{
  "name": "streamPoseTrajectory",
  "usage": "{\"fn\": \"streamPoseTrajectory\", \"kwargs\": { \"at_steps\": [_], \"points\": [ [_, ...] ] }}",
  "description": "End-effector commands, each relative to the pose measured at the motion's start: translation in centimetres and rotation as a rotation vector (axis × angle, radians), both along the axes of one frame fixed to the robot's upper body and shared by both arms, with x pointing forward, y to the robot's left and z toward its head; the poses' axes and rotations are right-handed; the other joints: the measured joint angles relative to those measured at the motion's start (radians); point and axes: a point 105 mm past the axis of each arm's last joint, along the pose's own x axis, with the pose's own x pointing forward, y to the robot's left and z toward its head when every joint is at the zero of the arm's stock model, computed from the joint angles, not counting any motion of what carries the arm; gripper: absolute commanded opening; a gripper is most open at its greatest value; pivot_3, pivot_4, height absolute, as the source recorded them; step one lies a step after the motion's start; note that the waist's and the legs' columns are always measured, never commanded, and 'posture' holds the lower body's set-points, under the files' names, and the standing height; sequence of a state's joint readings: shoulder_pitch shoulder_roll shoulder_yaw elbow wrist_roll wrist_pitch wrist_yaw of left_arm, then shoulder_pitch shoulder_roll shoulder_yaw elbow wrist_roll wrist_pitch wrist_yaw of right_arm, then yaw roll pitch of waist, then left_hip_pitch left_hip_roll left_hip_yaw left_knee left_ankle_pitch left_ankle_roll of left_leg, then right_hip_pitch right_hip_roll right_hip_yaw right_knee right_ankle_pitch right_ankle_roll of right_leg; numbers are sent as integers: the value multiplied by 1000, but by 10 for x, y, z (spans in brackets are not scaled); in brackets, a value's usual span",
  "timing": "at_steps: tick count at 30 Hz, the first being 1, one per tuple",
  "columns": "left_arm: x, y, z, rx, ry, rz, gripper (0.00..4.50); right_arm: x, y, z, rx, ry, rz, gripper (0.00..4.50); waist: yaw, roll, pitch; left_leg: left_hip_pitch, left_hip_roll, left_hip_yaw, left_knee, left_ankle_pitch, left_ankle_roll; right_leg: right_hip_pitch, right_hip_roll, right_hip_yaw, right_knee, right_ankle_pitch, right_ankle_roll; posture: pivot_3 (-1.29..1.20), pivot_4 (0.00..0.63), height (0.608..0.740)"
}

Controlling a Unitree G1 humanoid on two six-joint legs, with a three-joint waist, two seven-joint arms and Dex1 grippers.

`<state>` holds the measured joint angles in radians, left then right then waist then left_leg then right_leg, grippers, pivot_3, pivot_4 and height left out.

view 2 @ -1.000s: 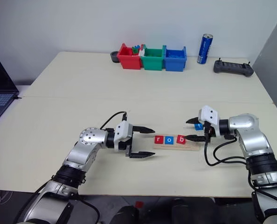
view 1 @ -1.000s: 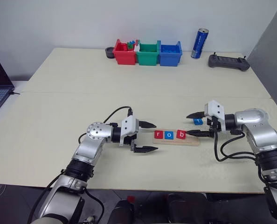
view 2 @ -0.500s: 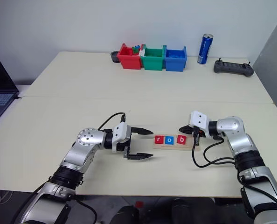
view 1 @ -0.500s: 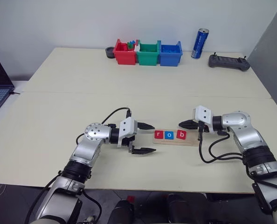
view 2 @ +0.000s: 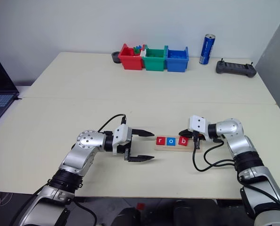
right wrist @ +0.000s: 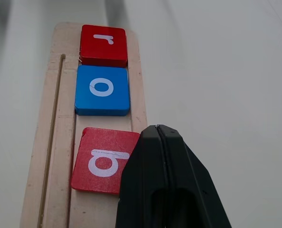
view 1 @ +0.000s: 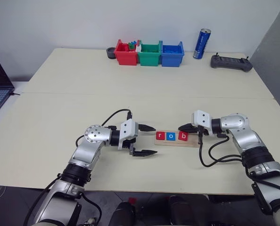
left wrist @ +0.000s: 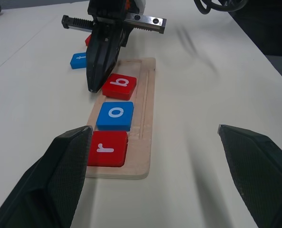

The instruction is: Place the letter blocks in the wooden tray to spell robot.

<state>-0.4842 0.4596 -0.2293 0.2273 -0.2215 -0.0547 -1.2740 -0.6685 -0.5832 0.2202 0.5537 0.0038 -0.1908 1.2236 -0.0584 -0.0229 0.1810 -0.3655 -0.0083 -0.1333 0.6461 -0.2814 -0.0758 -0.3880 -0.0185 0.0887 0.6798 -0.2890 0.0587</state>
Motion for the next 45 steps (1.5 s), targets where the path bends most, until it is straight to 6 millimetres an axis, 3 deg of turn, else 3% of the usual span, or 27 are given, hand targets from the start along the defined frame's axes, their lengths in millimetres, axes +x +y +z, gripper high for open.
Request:
{"fn": "streamPoseTrajectory", "kwargs": {
  "at_steps": [1,20,45],
  "points": [
    [1,-1,11,-19,-48,-3,4500,2,4,16,6,-55,31,16,0,0,0,0,0,0,0,0,0,0,0,0,0,0,0,0,150,740],
    [4,-1,11,-12,-54,-1,4500,-5,12,29,61,-60,58,16,0,0,0,0,0,0,0,0,0,0,0,0,0,0,0,0,150,740],
    [5,0,11,-11,-58,7,4500,3,7,11,-46,-105,47,16,0,0,0,0,0,0,0,0,0,0,0,0,0,0,0,0,150,740]
  ]
}}
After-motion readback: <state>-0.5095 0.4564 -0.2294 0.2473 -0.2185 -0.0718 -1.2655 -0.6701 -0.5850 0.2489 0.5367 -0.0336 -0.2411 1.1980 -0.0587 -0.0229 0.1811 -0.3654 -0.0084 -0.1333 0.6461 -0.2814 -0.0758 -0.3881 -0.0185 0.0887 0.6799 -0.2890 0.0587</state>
